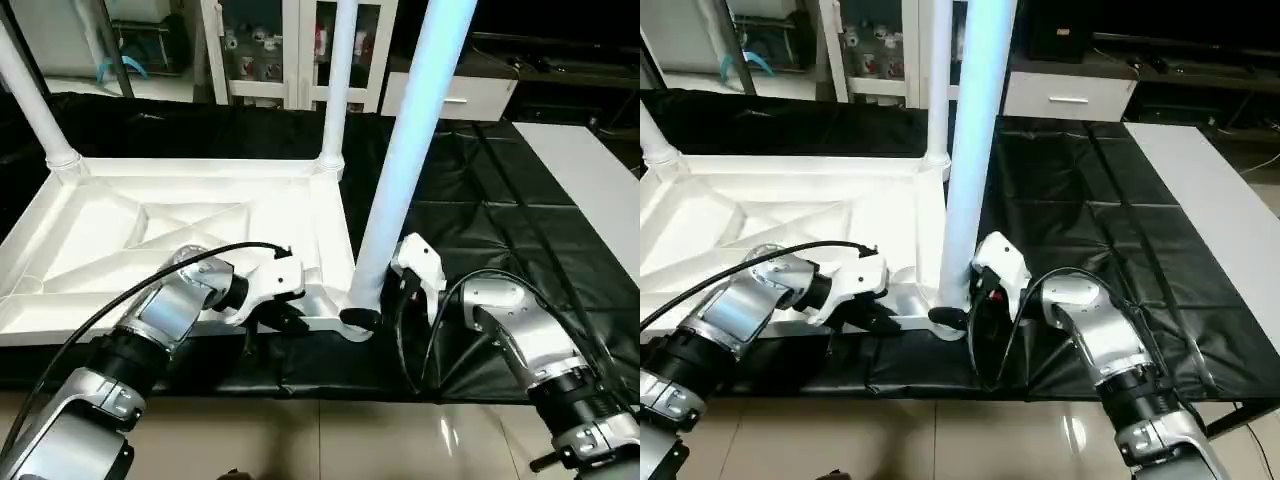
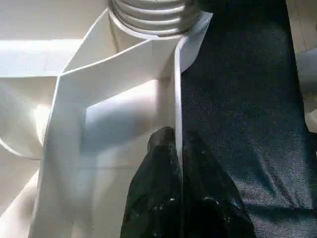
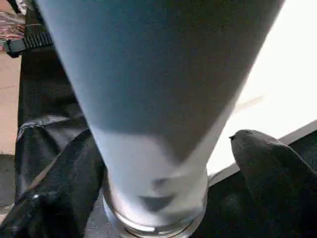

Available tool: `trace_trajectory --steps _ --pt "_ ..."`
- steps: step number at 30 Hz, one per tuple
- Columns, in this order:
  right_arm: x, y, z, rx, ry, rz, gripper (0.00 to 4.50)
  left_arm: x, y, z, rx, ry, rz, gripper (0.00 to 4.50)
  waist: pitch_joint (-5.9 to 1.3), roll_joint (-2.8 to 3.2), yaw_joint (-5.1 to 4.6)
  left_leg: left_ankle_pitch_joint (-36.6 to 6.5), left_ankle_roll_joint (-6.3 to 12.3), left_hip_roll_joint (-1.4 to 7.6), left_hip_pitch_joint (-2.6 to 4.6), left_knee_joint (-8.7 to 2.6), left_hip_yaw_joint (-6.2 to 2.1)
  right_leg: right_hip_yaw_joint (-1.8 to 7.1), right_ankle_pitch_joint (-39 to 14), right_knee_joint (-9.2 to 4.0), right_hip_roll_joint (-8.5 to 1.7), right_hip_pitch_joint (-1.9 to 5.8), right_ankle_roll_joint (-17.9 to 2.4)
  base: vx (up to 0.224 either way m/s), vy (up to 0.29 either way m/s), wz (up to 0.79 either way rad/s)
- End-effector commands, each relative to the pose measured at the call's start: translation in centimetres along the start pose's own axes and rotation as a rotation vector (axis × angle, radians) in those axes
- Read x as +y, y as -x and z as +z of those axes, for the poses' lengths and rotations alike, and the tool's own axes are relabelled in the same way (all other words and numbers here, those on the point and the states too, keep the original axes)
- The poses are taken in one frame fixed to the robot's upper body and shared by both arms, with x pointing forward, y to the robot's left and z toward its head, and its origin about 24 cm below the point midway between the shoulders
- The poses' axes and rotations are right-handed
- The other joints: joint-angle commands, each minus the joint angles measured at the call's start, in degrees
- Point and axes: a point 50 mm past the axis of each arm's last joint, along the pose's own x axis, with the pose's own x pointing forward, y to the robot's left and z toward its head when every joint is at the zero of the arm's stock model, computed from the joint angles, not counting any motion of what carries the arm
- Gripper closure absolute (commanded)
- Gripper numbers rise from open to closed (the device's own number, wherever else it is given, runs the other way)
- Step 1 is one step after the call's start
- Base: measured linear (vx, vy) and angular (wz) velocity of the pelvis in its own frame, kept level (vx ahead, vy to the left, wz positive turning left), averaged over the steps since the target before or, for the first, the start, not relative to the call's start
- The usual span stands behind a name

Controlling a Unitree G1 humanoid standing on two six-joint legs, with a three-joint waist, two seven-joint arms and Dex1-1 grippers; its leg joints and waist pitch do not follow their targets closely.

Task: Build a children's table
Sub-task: Rotate leg to tighten

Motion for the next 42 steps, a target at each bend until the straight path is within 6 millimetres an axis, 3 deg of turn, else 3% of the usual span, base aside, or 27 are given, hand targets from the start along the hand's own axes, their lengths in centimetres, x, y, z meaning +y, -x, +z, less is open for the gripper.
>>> trace_trajectory --steps 1,11,14,16,38,40,42 --pt "-0.2 0.0 0.1 0.014 0.019 0.002 0.57 -0.9 -1.0 -0.3 0.041 -0.013 -0.063 4.50 -3.53 0.04 -0.04 -13.3 1.71 0.68 0.12 -3.64 0.32 2.05 -10.8 -3.74 -2.38 2.99 -12.6 0.000 0.000 0.00" --pt "0.1 -0.2 -0.4 0.020 0.014 0.022 1.44 -1.0 -0.8 -0.5 0.048 -0.003 -0.056 4.50 -3.57 0.06 -0.13 -12.9 1.82 0.68 0.17 -3.61 0.34 2.05 -9.6 -3.59 -2.29 2.97 -13.0 0.000 0.000 0.00" --pt "-0.1 -0.1 -0.4 0.020 0.012 0.017 1.80 -0.9 -0.8 -0.4 0.044 -0.002 -0.049 4.50 -3.48 -0.02 -0.16 -13.9 1.63 0.70 0.22 -3.71 0.32 2.06 -11.5 -3.78 -2.36 2.91 -12.7 0.000 0.000 0.00" --pt "-0.3 0.0 -0.5 0.021 0.011 0.010 1.88 -0.8 -0.7 -0.4 0.042 0.000 -0.040 4.50 -3.53 -0.40 -0.20 -13.7 1.69 0.72 0.19 -3.69 0.36 2.07 -11.7 -3.79 -2.36 2.89 -12.5 0.000 0.000 0.00" --pt "-0.9 0.4 -1.0 0.045 0.006 -0.020 1.92 -0.4 -1.1 -0.5 0.034 0.008 -0.010 4.50 -3.40 -0.54 -0.32 -15.2 1.45 0.70 0.26 -3.83 0.32 2.09 -15.4 -4.24 -2.34 2.63 -11.0 0.000 0.000 0.00" --pt "-1.3 0.3 -1.3 0.062 -0.004 -0.079 1.92 -0.2 -1.2 -0.4 0.014 0.028 0.014 4.50 -3.32 -0.60 -0.33 -15.8 1.28 0.69 0.29 -3.88 0.31 2.08 -16.7 -4.37 -2.38 2.59 -10.8 0.000 0.000 0.00" --pt "-2.9 0.1 -1.7 0.061 -0.072 -0.315 1.92 0.6 -1.6 0.3 -0.042 0.067 0.103 4.50 -3.17 -0.98 -0.58 -16.5 0.90 0.64 0.27 -3.90 0.37 2.10 -18.8 -4.53 -2.42 2.31 -10.5 0.000 0.000 0.00"
